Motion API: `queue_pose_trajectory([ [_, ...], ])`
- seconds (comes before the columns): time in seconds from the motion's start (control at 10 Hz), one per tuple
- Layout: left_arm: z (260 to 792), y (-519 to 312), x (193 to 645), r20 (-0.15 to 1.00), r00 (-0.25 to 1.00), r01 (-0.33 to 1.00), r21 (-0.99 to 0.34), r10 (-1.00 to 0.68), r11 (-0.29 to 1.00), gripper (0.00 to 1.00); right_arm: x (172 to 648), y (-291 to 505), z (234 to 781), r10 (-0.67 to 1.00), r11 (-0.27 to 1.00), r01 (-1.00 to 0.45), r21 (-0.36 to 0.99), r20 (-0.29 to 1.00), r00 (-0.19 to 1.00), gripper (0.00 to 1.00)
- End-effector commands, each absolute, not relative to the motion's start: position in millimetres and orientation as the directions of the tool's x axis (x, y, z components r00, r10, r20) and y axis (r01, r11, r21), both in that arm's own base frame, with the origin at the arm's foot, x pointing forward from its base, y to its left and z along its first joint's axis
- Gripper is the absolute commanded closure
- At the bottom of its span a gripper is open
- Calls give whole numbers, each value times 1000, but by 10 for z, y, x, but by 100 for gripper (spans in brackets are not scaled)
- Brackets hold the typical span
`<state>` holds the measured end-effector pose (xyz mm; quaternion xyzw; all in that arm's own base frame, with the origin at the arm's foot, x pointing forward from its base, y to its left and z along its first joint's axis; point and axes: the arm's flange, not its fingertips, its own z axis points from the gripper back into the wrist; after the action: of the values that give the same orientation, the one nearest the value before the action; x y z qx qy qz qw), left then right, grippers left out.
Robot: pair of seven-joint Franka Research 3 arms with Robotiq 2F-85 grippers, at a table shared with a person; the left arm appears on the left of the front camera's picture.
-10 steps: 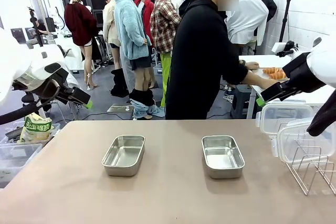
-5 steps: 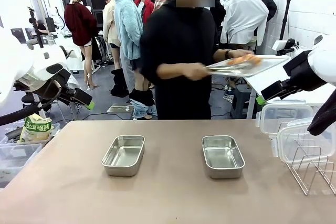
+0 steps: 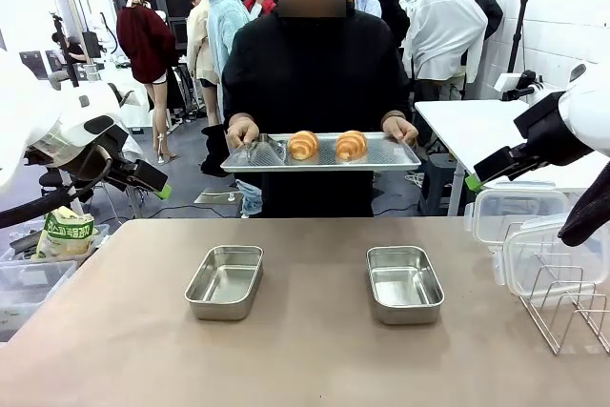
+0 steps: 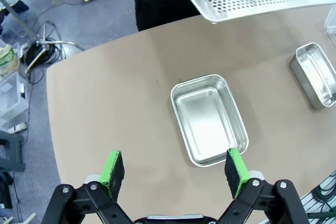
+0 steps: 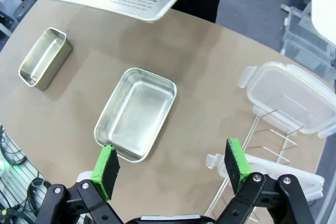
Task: Place the bread in airtight containers.
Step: Lift both Airtight Container.
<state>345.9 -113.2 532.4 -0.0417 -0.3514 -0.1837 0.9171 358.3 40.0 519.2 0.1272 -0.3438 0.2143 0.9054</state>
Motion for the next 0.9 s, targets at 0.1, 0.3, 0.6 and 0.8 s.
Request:
queue_pose_trajectory([
  [0.1,5322,-1109,3462,657,683,381,51,-318,923,0,3584,398,5183,300,869,-485,96,678,671,0],
  [0.3,5322,-1109,3462,657,683,381,51,-318,923,0,3584,398,5183,300,869,-485,96,678,671,0],
  [0.6,5322,-1109,3462,657,683,381,51,-318,923,0,3584,398,5183,300,869,-485,96,678,671,0],
  [0.8,5322,-1109,3462,657,683,381,51,-318,923,0,3584,398,5183,300,869,-485,96,678,671,0],
])
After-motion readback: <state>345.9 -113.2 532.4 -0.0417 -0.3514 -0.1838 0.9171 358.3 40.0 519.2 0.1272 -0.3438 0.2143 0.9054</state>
